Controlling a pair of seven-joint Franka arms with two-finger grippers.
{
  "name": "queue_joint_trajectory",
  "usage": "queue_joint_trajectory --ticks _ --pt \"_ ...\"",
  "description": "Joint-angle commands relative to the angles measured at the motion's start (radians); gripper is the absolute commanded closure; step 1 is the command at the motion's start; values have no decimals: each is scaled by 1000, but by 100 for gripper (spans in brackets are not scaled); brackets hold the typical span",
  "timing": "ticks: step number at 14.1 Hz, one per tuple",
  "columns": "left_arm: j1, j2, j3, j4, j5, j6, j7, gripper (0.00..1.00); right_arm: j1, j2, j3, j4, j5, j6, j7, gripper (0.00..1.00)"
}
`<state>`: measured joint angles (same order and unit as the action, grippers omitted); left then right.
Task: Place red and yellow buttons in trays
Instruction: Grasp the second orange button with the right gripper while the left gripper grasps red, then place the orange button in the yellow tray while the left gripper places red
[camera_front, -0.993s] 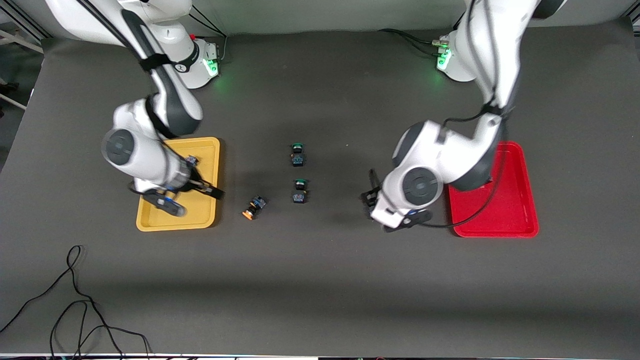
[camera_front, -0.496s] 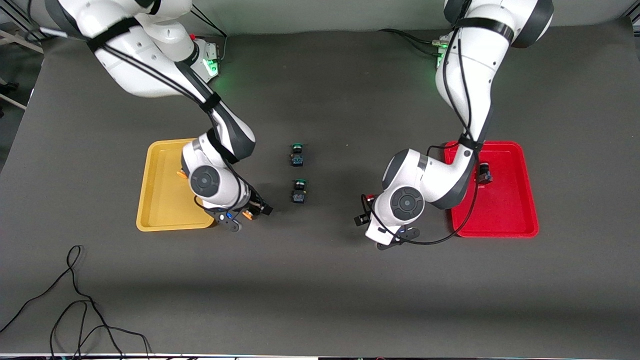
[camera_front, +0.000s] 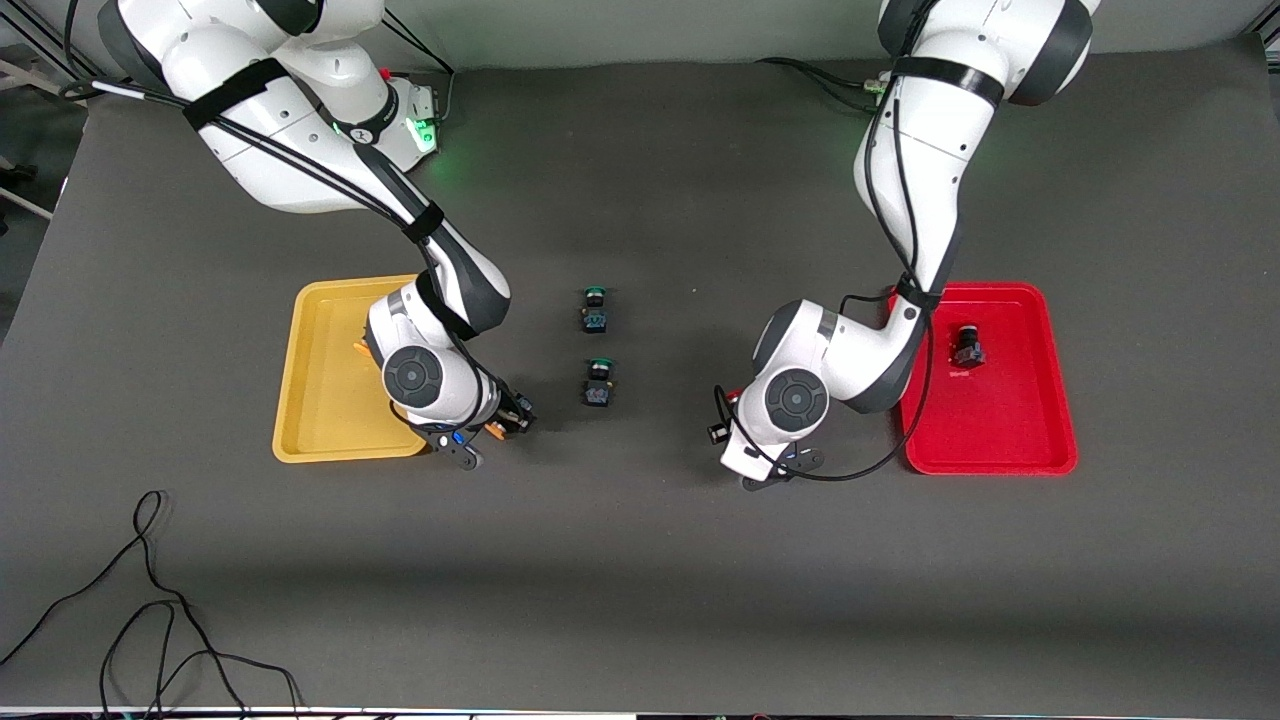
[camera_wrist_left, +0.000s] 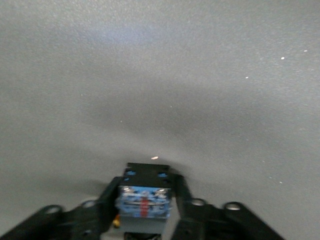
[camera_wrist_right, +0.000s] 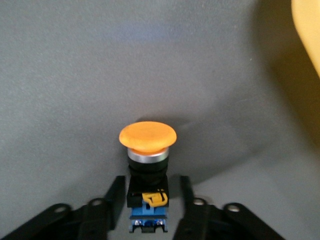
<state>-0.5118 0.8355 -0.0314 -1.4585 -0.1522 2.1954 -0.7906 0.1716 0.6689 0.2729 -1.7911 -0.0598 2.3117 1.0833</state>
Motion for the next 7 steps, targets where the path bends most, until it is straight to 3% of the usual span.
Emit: queue_joint_trajectory --ticks 1,4,7 --pt "-16 -29 11 -40 -6 -2 -33 100 -7 -14 3 12 -26 -32 30 100" --pt "-10 -88 11 -36 -7 -54 -47 100 -62 -128 2 12 -15 -161 6 100" --pt "41 -238 19 -17 -4 -341 -10 100 -115 -250 -39 1 23 -285 -112 100"
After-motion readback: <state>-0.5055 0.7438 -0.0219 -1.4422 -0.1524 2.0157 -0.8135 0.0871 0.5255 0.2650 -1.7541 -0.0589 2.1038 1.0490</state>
